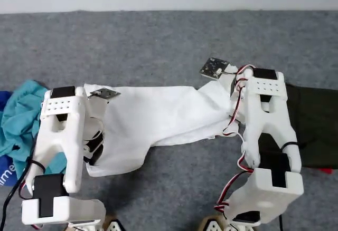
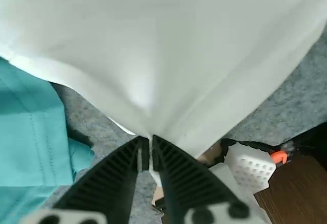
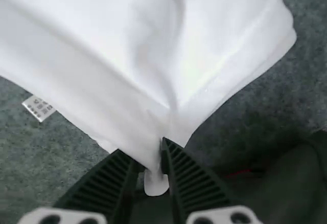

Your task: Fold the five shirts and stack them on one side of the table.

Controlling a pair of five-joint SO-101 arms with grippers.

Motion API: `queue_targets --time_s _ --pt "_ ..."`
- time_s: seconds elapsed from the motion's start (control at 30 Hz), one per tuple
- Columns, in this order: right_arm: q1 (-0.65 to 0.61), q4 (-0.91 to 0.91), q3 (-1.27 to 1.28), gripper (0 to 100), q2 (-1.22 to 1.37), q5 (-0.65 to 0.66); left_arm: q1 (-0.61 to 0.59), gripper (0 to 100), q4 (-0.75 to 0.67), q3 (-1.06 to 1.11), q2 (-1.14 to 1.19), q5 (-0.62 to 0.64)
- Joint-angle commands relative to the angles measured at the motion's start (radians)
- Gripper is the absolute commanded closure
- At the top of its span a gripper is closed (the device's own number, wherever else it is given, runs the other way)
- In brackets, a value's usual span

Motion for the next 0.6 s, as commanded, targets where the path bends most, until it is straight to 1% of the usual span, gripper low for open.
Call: queue_targets --time_s 0.0,0.07,0.17,0.23,0.3,0.37,0.47,0.57 --pt "0.015 0.004 -0.009 96.6 -0.074 0.002 -0.011 93 0.028 -0.004 -0.048 -0.006" --pt "0.015 0.004 -0.012 94.5 -0.076 0.002 -0.012 91 0.028 -0.004 -0.054 -0.003" --pt "0.015 0.007 -0.014 86.6 -0.077 0.0 -0.011 90 0.028 -0.004 -0.11 0.009" --pt "0.015 0.012 -0.015 83.1 -0.079 0.0 -0.011 87 0.028 -0.004 -0.166 0.014" --pt "0.012 0.012 -0.017 82.8 -0.081 -0.015 -0.012 86 0.028 -0.005 -0.23 0.018" --pt "0.008 0.019 -0.035 82.7 -0.099 -0.057 -0.011 85 0.028 -0.012 -0.292 0.052" --pt "0.005 0.035 -0.078 82.6 -0.148 -0.101 -0.011 85 0.029 -0.067 -0.348 0.092" --pt "0.005 0.033 -0.109 82.6 -0.191 -0.13 -0.011 85 0.029 -0.143 -0.368 0.097"
